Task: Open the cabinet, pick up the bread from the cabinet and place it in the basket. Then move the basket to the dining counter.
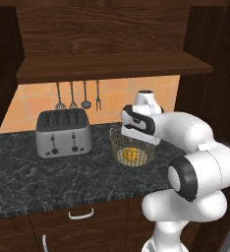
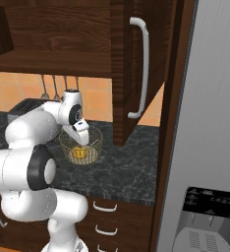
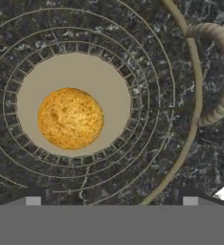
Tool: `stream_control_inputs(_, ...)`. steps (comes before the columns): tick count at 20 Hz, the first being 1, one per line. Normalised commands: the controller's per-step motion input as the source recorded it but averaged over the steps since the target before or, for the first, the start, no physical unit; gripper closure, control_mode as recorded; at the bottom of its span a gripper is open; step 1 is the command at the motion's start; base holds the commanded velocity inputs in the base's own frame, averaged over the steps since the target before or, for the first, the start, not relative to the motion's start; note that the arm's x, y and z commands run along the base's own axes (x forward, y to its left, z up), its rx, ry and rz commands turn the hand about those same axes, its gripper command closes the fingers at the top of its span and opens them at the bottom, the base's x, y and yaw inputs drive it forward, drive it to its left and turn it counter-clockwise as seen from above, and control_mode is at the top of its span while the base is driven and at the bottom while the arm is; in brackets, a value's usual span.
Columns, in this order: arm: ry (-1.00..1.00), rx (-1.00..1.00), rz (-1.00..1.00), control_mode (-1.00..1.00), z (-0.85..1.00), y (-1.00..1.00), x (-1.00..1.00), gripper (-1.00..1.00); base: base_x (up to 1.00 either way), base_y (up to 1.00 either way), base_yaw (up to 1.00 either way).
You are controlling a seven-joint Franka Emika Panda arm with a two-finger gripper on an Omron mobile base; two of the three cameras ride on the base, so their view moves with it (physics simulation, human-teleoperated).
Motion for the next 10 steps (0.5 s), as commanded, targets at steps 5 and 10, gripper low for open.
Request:
stream_control_inputs(5,-0.02,0.06,-0.18,-1.0,0.27,-0.27,-0.78,-1.0,0.0,0.0,0.0)
stream_control_inputs(10,0.0,0.02,-0.1,-1.0,0.01,-0.24,0.05,-1.0,0.0,0.0,0.0)
